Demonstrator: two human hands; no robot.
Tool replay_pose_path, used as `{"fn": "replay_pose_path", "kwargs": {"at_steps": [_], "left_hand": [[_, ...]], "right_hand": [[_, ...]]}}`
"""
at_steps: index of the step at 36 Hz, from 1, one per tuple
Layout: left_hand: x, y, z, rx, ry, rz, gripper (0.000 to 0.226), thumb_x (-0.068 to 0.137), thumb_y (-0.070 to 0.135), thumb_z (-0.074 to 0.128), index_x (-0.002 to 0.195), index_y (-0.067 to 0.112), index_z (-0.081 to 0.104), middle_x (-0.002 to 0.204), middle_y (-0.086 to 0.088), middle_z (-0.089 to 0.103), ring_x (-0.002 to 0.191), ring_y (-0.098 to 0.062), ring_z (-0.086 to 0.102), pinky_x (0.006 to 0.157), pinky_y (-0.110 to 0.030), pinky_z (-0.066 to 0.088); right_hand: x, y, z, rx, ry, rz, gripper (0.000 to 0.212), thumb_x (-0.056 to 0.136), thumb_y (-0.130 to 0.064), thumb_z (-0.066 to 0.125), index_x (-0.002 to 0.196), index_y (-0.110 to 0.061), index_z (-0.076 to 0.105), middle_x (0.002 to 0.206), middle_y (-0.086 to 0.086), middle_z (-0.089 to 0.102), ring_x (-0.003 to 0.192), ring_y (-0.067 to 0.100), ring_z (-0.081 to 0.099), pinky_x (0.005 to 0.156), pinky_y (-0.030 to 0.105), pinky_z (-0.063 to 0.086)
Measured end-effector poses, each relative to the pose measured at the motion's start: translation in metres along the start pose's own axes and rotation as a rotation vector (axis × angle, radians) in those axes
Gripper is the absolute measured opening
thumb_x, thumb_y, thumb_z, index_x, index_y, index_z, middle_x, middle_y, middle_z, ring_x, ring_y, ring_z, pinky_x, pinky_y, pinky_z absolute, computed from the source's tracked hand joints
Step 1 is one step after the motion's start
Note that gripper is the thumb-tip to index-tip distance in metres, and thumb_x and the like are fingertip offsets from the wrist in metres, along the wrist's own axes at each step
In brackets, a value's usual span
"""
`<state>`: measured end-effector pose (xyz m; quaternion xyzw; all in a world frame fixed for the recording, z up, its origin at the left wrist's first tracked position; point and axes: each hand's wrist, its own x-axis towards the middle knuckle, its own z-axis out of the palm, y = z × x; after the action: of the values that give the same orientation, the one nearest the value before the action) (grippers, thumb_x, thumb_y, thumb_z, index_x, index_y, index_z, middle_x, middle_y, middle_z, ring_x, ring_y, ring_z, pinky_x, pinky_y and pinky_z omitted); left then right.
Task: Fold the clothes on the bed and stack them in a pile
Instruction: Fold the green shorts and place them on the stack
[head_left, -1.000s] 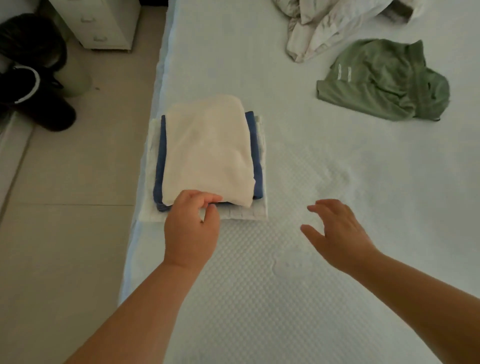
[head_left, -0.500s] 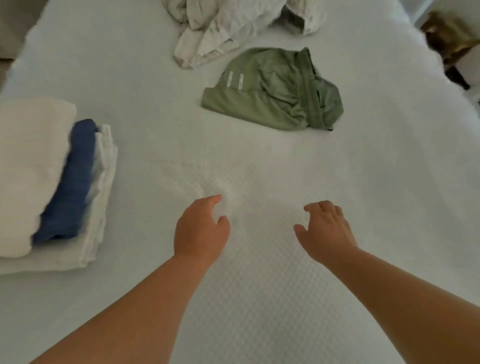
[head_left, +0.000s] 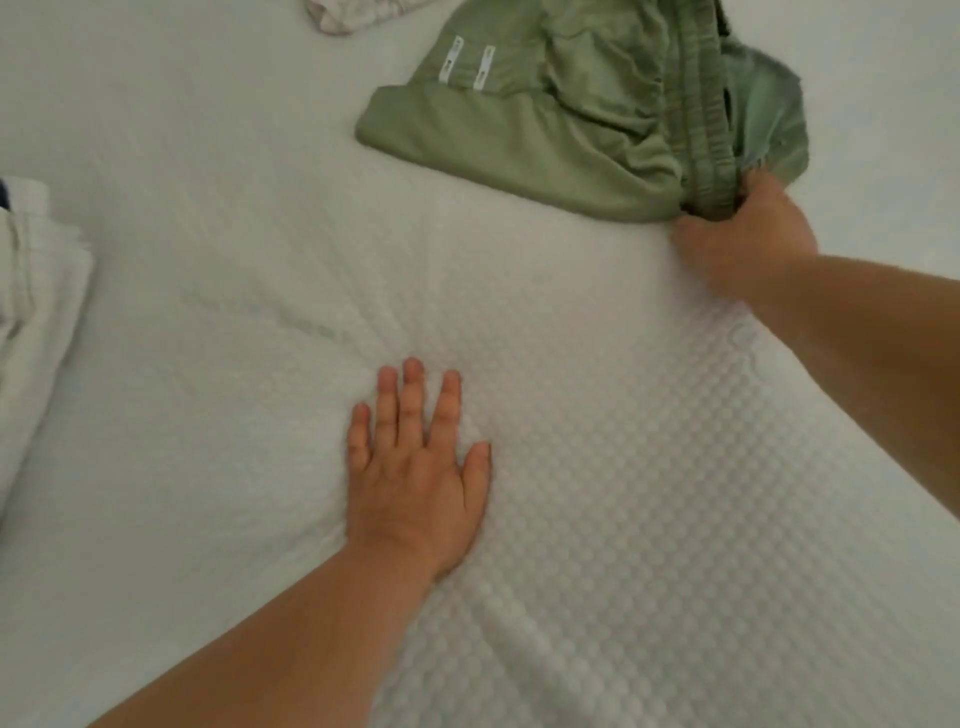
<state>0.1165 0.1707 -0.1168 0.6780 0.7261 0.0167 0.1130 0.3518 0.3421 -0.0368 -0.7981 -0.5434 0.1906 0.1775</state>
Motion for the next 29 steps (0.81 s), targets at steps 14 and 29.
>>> {"fn": "replay_pose_path", "kwargs": {"at_steps": [14, 29], "left_hand": [[0.005, -0.009, 0.001, 0.044, -0.064, 0.005, 0.072, 0.081, 0.061, -0.003, 0.147, 0.032, -0.012, 0.157, -0.001, -0.014, 0.142, -0.018, -0.019, 0.104, -0.034, -0.027], [-0.182, 0.005, -0.177, -0.794, -0.407, -0.282, 0.04, 0.062, 0.059, 0.069, 0.089, 0.033, 0.056, 0.091, 0.016, 0.061, 0.083, -0.001, 0.059, 0.067, -0.02, 0.039]], "right_hand": [[-0.073, 0.014, 0.017, -0.085, -0.098, -0.244, 0.014, 0.089, -0.028, 0.053, 0.084, -0.015, 0.053, 0.094, 0.001, 0.043, 0.084, 0.019, 0.041, 0.07, 0.024, 0.028], [-0.419, 0.001, -0.071, 0.145, -0.344, -0.432, 0.025, 0.088, -0.029, 0.049, 0.095, -0.012, 0.067, 0.121, 0.003, 0.061, 0.125, 0.022, 0.049, 0.102, 0.049, 0.04]]}}
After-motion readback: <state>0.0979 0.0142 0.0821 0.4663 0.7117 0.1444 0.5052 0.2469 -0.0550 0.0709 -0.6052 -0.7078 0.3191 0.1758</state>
